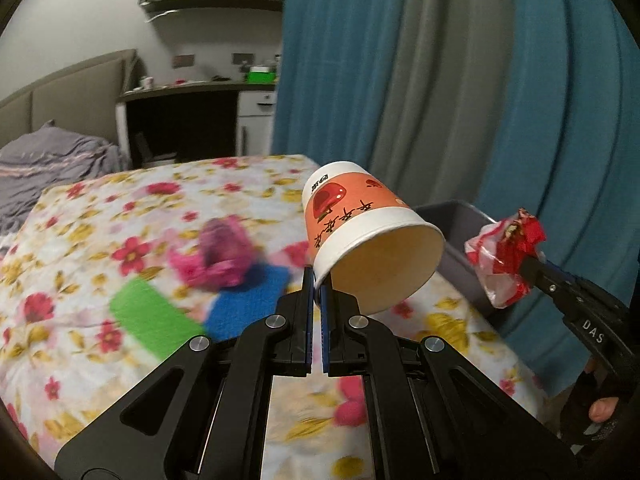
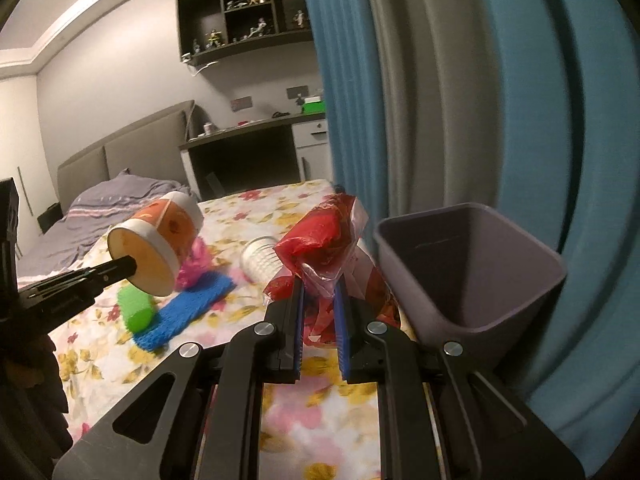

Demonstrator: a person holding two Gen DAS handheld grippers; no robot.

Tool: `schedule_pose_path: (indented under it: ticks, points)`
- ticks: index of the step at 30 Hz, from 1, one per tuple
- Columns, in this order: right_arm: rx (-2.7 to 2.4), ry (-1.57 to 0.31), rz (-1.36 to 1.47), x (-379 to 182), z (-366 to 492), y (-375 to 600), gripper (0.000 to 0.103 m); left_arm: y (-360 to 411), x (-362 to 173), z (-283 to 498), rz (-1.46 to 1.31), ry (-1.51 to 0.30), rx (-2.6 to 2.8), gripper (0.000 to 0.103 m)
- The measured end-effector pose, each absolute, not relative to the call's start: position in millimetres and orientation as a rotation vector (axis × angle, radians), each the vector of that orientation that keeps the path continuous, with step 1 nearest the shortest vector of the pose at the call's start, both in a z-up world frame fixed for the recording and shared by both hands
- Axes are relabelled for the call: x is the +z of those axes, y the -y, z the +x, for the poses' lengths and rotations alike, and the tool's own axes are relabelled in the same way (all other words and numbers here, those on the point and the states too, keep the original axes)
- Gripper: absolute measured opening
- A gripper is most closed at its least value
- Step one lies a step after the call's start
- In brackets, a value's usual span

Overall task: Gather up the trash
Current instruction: 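Carry the orange cup and red wrapper in both tools over the grey bin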

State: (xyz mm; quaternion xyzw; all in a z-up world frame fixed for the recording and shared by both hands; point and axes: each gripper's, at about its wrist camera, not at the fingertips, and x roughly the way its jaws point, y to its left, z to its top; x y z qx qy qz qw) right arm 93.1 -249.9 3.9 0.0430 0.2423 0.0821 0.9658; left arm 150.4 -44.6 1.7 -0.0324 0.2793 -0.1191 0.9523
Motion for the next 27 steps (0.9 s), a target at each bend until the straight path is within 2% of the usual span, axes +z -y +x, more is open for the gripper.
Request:
schedule_pose_path:
  ticks: [14, 27]
  points:
    - [-0.017, -0.424, 0.107, 20, 107, 322, 0.014, 153, 14, 187, -0.013, -0.561, -0.422, 0.002]
    - [-0.085, -0.46, 0.127, 0, 145, 358, 0.014, 206, 3, 223, -0.007, -0.599, -0.48, 0.002]
